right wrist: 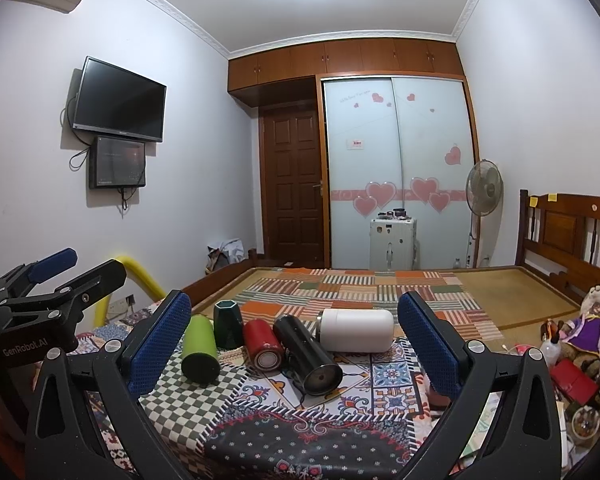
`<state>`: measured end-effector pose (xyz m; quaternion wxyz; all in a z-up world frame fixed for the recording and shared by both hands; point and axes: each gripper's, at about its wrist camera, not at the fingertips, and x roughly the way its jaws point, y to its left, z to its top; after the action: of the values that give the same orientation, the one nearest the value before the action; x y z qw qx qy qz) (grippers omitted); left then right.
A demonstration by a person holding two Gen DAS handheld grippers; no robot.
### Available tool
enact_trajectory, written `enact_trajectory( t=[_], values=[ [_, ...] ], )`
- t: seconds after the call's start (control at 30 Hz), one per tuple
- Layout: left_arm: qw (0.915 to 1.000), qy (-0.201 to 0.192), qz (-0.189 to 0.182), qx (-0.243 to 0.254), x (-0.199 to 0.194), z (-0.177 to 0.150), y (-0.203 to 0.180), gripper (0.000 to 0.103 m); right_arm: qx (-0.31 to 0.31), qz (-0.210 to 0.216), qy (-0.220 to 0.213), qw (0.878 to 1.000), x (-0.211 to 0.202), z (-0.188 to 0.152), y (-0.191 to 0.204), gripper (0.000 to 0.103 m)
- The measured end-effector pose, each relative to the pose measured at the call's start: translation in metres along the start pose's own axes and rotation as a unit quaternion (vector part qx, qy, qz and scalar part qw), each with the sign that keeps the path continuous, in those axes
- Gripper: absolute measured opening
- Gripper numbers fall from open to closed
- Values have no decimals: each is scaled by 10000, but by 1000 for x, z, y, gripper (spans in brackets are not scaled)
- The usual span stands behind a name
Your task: Flip cup upright
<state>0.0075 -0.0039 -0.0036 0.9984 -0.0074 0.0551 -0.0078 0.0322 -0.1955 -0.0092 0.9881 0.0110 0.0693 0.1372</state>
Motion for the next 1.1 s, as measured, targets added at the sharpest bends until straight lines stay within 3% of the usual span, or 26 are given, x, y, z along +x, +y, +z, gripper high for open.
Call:
enact_trajectory(
  t=[1.1],
  values=[
    [10000, -32, 28, -6, 1, 1, 2, 103, 12, -3, -4, 10000, -1, 0, -2, 103]
  ],
)
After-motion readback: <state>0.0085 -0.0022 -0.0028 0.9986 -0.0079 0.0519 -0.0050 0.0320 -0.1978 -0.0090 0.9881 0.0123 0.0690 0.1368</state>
